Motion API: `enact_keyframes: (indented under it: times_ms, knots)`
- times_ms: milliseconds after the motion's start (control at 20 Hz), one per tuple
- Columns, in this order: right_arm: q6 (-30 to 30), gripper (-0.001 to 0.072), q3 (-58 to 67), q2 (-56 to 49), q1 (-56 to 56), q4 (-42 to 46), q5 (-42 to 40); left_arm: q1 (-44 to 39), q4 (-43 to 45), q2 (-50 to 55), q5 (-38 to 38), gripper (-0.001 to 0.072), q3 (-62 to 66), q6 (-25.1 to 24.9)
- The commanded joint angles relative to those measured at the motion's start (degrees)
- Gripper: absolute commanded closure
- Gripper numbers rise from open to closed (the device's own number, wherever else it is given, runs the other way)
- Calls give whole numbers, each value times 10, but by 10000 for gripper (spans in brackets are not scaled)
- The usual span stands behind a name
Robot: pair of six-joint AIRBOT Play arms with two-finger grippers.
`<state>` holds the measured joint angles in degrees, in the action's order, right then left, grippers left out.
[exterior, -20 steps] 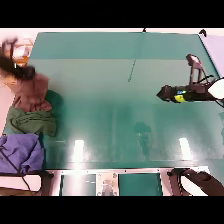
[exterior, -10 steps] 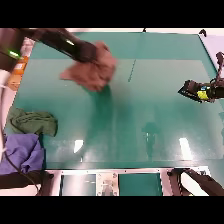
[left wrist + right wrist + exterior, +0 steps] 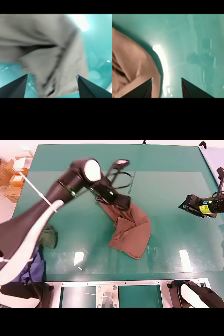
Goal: Fold the shirts.
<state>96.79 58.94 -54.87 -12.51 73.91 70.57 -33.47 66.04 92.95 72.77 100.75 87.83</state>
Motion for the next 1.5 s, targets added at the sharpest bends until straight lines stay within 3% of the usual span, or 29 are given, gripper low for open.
enact_keyframes:
  times_ms: [0,100,150,200,350,500,550,650,800,950,1100,1250,1450]
  knots:
    - [0,284,-37,8,18,-2,48,91,23,7,85,10,49,1]
    - [0,271,-127,21,57,-51,47,160,24,7,102,10,45,2]
    - [0,177,-182,24,86,-91,29,191,24,7,102,10,34,2]
    - [0,144,-230,23,118,-122,-5,216,24,8,100,10,23,1]
    - [3,144,-329,0,207,-185,-118,267,25,8,84,10,-11,-10]
    - [2,149,-340,-46,261,-220,-191,280,28,8,62,10,-28,-16]
    - [0,190,-335,-62,269,-223,-205,280,28,8,55,10,-29,-19]
    - [-36,695,-317,-94,264,-220,-215,280,27,8,43,10,-29,-20]
    - [-49,692,-266,-102,205,-170,-190,280,32,8,45,10,-29,-28]
    - [-50,693,-165,-105,62,-67,-152,280,33,8,45,10,-30,-28]
    - [-118,693,-64,-148,-56,-64,-148,280,10,8,17,10,-58,-28]
    - [-168,693,-10,-222,-75,-73,-143,280,-38,8,-74,10,-142,-28]
    - [-176,693,43,-299,-72,-79,-138,280,-48,19,-256,10,-248,-29]
